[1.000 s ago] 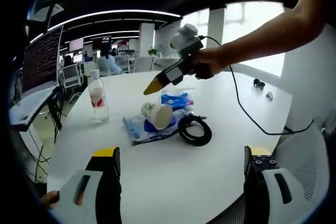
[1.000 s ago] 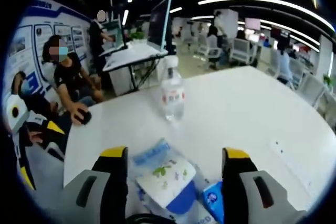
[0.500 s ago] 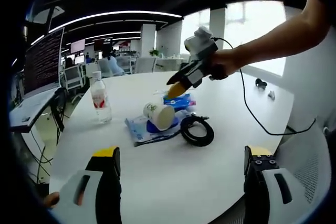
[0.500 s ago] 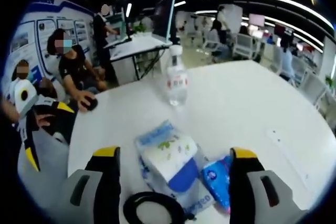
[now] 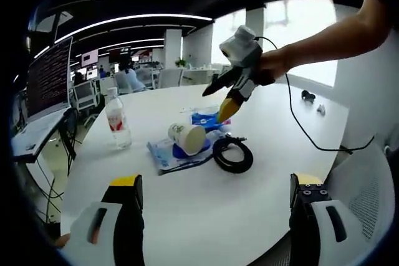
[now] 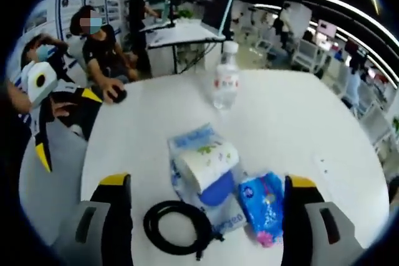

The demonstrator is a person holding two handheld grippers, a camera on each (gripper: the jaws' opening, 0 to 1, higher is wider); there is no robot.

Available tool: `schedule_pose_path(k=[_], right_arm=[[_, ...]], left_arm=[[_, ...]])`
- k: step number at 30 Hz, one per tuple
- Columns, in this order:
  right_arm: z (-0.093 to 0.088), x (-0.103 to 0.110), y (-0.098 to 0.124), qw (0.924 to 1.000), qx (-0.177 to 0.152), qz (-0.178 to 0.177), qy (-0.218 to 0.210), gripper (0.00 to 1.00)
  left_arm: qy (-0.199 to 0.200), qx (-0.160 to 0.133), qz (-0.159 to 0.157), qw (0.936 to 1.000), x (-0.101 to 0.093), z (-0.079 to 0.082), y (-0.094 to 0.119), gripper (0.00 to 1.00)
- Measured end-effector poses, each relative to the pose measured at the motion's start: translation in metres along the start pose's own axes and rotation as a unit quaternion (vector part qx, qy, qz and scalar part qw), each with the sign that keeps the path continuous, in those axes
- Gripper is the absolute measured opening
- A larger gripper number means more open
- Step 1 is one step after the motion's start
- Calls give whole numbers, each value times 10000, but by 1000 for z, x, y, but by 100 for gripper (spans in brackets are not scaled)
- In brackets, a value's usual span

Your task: Arrange the tabletop items into an orderly group along one side of the table until the central work area is clear of visible clutter.

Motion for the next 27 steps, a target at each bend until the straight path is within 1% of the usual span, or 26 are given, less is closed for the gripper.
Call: schedule_pose_path(k=[8, 12, 15, 22, 27], right_arm=[[-2, -4, 7, 9985, 312, 24, 452, 100], [-4, -4, 10, 9972, 430, 73, 602, 100], [-6, -4, 12, 9954, 566, 77, 766, 100], [-5, -2, 15, 9915, 723, 123, 1078, 100], [-5, -1, 18, 9866, 927, 107, 1341, 100]], left_arm=[[-79, 29, -43, 10000, -2, -1, -1, 98], [-158, 48, -79, 9998, -4, -1, -3, 99], [-151, 32, -81, 9998, -3, -1, -3, 99], [-146, -15, -64, 9999, -2, 0, -2, 99], [-210, -1, -114, 9997, -4, 0, -3, 99]])
Point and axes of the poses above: the point that each gripper's makers call its tool centre point, and the gripper's own axes: y roughly backward along the fingers, x roughly to its left, z roughly out of its top, the point moved 6 cm from there along y, roughly backward along the fingers, and after that the axes turned 5 degrees about x, right-handed, at the moved point
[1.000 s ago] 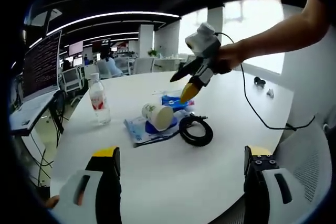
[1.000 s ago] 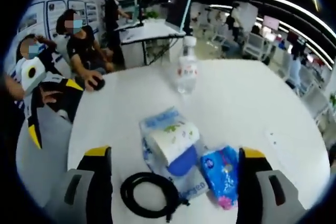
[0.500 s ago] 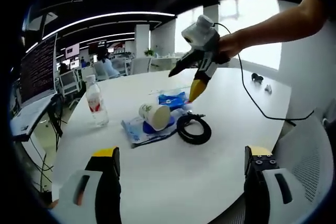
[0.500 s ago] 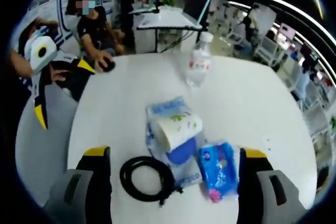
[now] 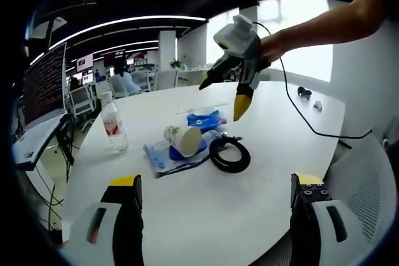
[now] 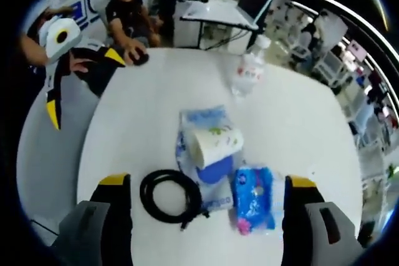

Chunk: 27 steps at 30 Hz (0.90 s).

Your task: Arrange the tabletop items into an orderly group along one side of the table until the central work area is clear of visible clutter.

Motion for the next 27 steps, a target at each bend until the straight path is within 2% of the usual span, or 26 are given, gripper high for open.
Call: schedule_pose_path(k=[16, 19, 23, 27], right_arm=[[0, 0, 7, 9958, 585, -108, 696, 100], [-3, 0, 7, 9913, 837, -119, 1012, 100], [-4, 2, 6, 9885, 944, -108, 1176, 100], [-5, 6, 5, 9815, 1161, -49, 1520, 100]], left_arm=[[-176, -12, -19, 9998, -4, 1, 1, 99], [-190, -8, -23, 9998, -4, 1, 1, 99], [-211, 6, -44, 9998, -5, 0, 1, 99], [-229, -3, -49, 9997, -5, 1, 1, 99]])
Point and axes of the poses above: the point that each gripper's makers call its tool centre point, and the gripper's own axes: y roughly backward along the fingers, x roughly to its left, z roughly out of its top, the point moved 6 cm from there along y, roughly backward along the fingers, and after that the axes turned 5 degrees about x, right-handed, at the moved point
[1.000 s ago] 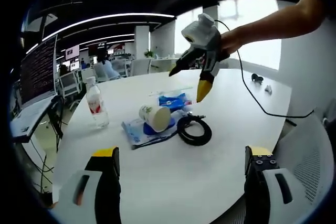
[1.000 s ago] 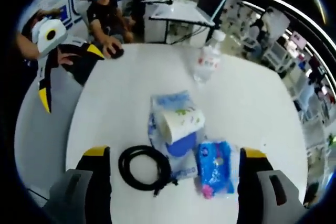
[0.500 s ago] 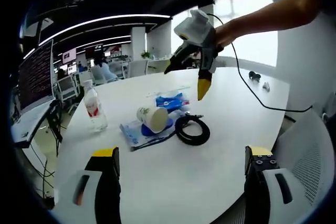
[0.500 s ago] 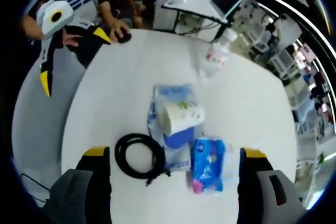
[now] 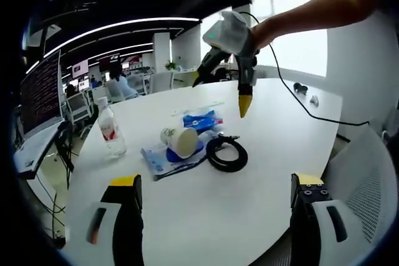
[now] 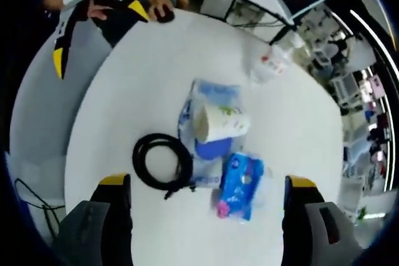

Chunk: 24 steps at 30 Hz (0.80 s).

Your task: Arrange the tabletop items into an orderly group along one side of the table until the central work area is clear of visible clutter.

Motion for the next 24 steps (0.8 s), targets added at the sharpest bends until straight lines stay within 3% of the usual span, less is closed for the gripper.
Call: schedule_pose_path(k=[11, 20, 24], right_arm=[[3, 7, -3, 9947, 367, 104, 954, 100], [11, 8, -6, 9804, 589, 105, 1878, 100], [13, 5, -6, 9672, 763, 138, 2418, 100]], left_arm=[[-37, -7, -18, 10000, 0, 0, 0, 99], [-75, 16, -52, 10000, -2, 0, 0, 99], [-82, 10, -57, 9999, -2, 0, 0, 99]])
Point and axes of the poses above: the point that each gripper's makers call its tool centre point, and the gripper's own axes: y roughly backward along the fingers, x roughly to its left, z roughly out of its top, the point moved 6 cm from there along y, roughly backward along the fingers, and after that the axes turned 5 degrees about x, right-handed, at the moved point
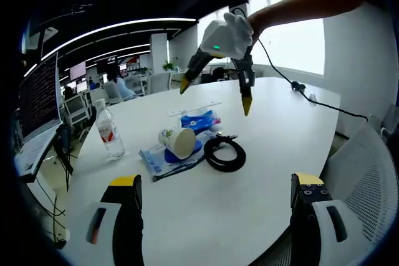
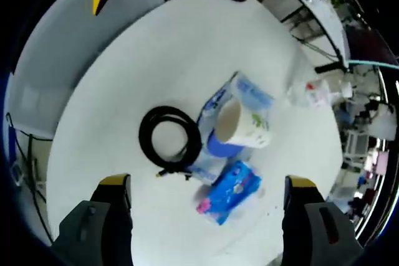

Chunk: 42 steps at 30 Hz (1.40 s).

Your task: Arrange the tabletop items into an orderly group along one side of the table until the central work area is clear of visible clutter.

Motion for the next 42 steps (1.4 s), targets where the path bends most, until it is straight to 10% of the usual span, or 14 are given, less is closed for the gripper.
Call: schedule_pose_path(k=[22, 42], right_arm=[[14, -7, -15, 9847, 297, 38, 1719, 100], [36, -37, -51, 9321, 240, -307, 3600, 100]], left_arm=[[28, -50, 30, 10000, 2, 1, 0, 99], [-80, 95, -27, 9999, 0, -2, -3, 99]])
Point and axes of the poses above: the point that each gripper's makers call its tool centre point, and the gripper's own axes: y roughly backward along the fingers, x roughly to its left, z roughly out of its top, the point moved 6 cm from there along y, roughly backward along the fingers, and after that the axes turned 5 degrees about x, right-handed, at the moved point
